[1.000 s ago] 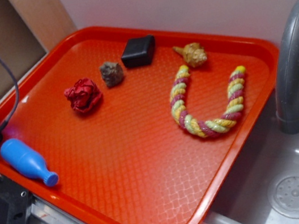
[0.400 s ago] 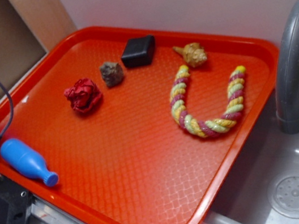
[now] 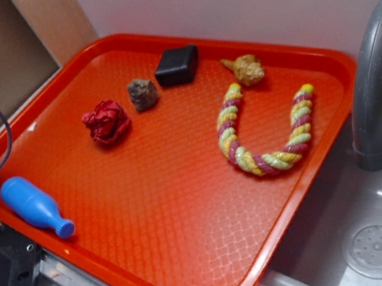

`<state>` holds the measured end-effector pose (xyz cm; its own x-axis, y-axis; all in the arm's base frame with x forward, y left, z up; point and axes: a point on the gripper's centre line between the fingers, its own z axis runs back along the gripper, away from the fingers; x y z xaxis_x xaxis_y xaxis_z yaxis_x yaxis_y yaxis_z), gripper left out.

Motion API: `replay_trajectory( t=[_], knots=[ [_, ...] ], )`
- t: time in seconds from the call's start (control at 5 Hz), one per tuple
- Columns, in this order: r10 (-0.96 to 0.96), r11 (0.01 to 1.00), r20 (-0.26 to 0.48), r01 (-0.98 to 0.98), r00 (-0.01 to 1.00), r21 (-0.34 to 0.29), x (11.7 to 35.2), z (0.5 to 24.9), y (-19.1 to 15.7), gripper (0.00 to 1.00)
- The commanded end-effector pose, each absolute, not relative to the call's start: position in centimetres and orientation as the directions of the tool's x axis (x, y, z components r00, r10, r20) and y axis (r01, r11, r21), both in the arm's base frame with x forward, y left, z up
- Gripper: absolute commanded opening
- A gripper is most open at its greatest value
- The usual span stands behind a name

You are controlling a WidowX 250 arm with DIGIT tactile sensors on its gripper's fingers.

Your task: Grab the green ball.

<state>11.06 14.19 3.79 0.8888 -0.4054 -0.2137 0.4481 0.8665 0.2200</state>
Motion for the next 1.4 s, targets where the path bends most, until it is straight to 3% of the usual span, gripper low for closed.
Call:
replay_trajectory(
  t=[0.0,0.4,0.6,0.8,1.0,1.2],
  knots=[
    [-0.413,0.850,-0.226,0.463,0.882,0.251,10.8,4.0,14.5,0.00],
    [-0.429,0.837,-0.226,0.479,0.875,0.265,10.7,4.2,14.4,0.00],
    [-0.372,0.894,-0.161,0.399,0.914,0.202,12.2,8.6,10.9,0.00],
    [-0.157,0.986,-0.011,0.157,0.988,0.056,14.9,14.2,7.2,0.00],
    [0.041,0.999,0.117,-0.044,0.992,0.023,15.9,19.7,4.0,0.00],
    [0.104,0.995,0.185,-0.103,0.977,-0.019,16.3,24.8,2.4,0.00]
  ],
)
